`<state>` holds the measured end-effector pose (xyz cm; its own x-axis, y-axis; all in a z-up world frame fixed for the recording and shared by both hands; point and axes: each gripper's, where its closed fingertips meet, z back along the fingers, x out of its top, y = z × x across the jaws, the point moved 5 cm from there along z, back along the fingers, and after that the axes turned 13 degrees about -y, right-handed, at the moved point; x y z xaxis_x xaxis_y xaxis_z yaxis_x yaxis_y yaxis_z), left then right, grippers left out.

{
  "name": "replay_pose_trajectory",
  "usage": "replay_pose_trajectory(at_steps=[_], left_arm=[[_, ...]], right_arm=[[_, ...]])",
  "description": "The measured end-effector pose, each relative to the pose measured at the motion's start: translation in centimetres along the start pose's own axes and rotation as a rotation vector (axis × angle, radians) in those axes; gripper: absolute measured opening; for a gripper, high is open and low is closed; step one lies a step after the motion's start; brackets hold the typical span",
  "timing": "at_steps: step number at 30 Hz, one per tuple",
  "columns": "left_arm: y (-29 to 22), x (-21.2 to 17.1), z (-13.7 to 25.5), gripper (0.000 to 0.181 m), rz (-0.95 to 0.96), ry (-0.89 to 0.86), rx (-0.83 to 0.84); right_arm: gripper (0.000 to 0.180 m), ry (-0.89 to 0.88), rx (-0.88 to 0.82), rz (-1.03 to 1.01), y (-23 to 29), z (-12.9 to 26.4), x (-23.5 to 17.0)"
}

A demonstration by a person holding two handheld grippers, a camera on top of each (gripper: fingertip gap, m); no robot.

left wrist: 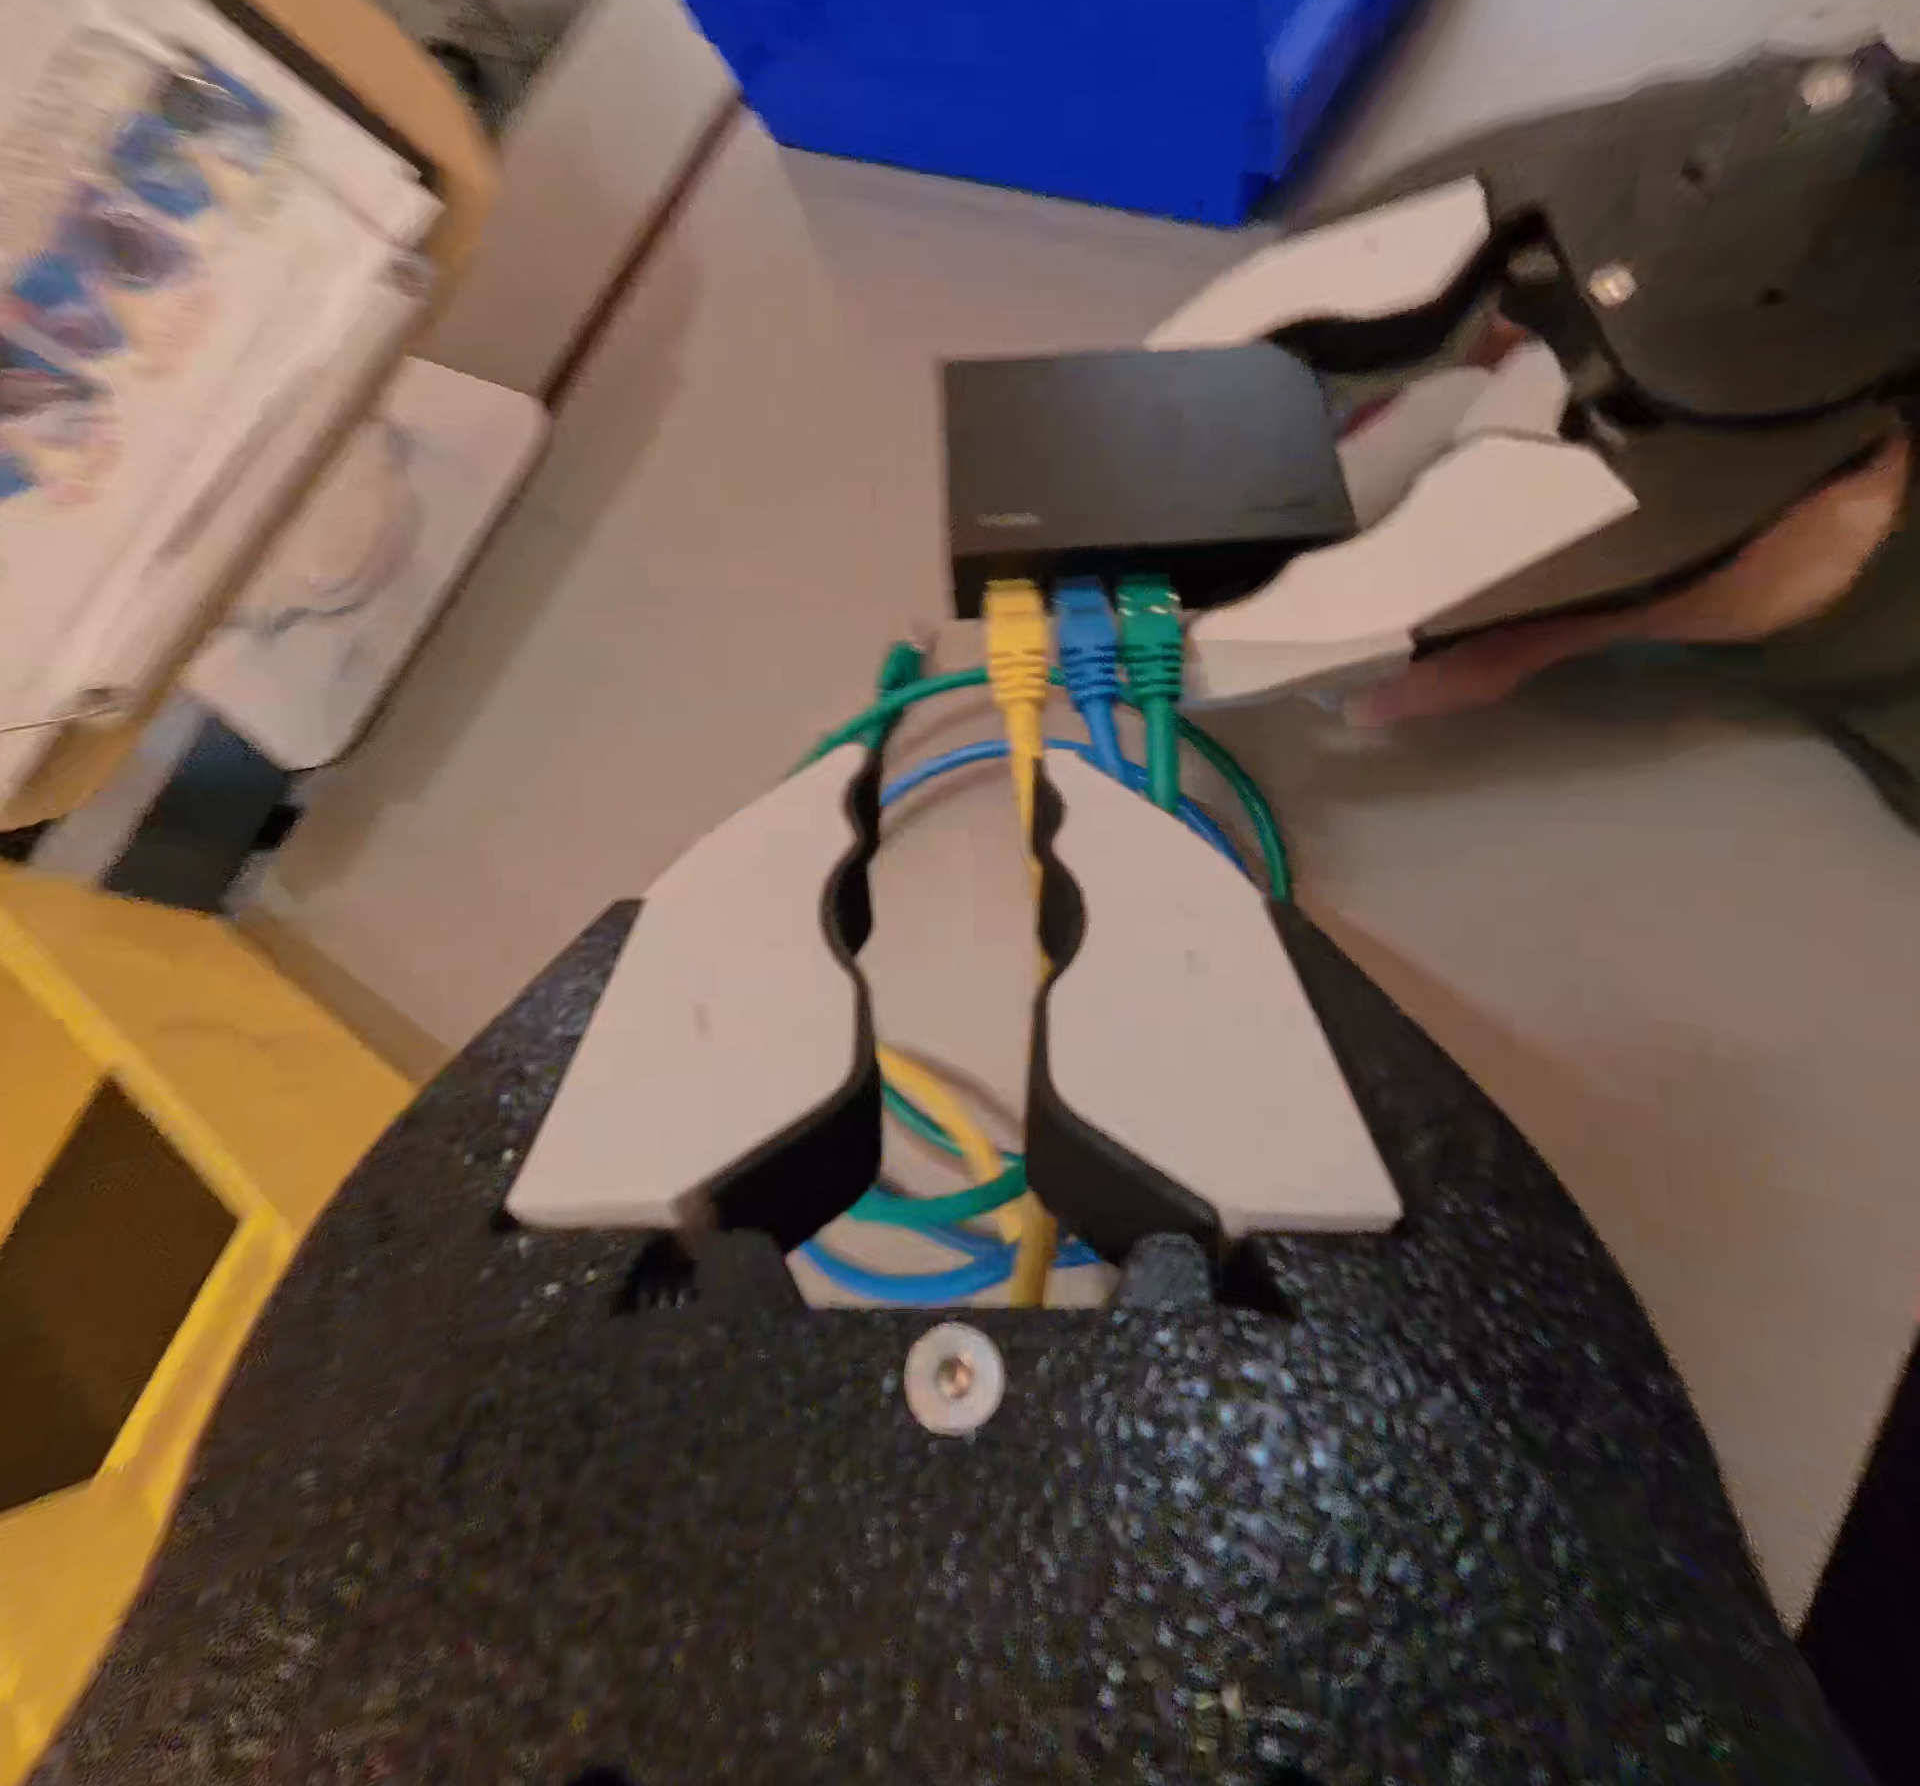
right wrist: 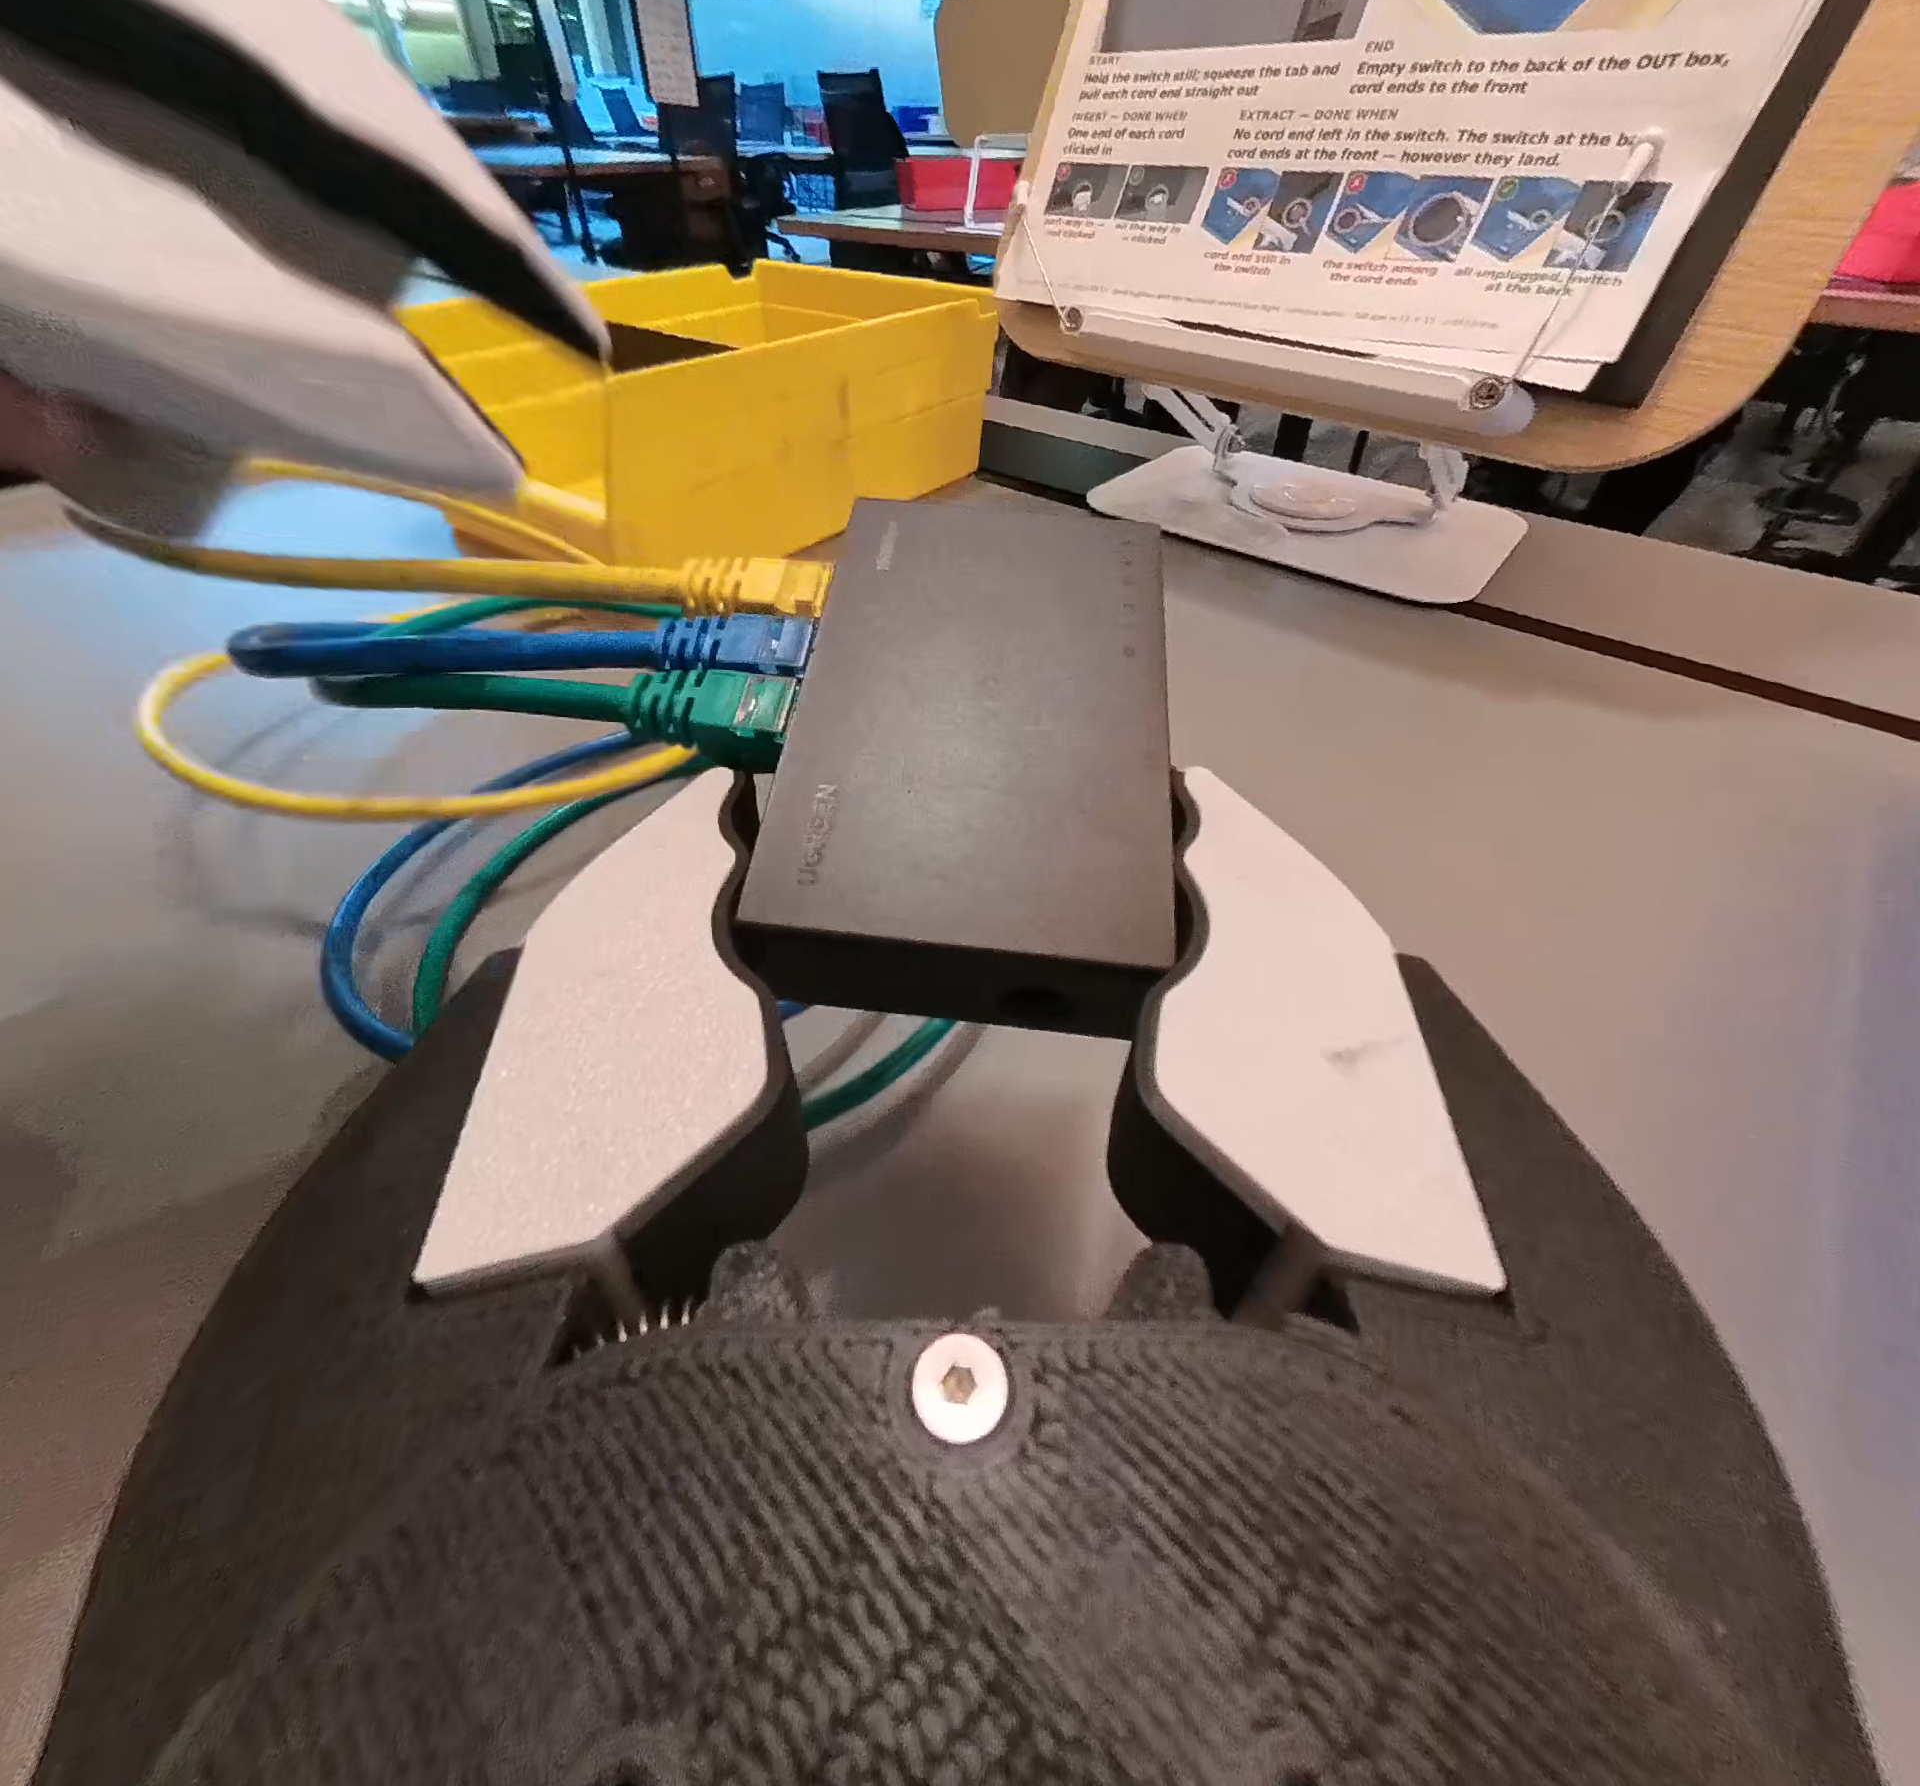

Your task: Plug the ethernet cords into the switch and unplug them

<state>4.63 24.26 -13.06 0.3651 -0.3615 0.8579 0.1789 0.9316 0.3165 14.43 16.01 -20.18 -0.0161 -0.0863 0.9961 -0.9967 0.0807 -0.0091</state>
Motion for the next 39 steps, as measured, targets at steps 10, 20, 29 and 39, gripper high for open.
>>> replay_pose_trajectory(at_steps=[10, 20, 29, 39], left_arm=[[7.6, -6.4, 13.8, 0.058, 0.291, -0.306, 0.507], [3.3, -15.8, 9.0, 0.063, 0.485, -0.207, 0.342], [2.9, -15.6, 8.1, 0.06, 0.47, -0.223, 0.306], [2.5, -15.4, 8.1, 0.058, 0.448, -0.234, 0.275]], right_arm=[[0.074, -0.2, -0.03, -0.053, -2.3, 2.6, 6.4], [0.074, -0.285, -0.12, 0.124, -9.4, 5.2, 22.5], [0.075, -0.109, -0.45, 0.515, -19.4, 6.0, 33.5], [0.075, 0.225, -0.669, 0.451, -29.5, 6.0, 19.5]])
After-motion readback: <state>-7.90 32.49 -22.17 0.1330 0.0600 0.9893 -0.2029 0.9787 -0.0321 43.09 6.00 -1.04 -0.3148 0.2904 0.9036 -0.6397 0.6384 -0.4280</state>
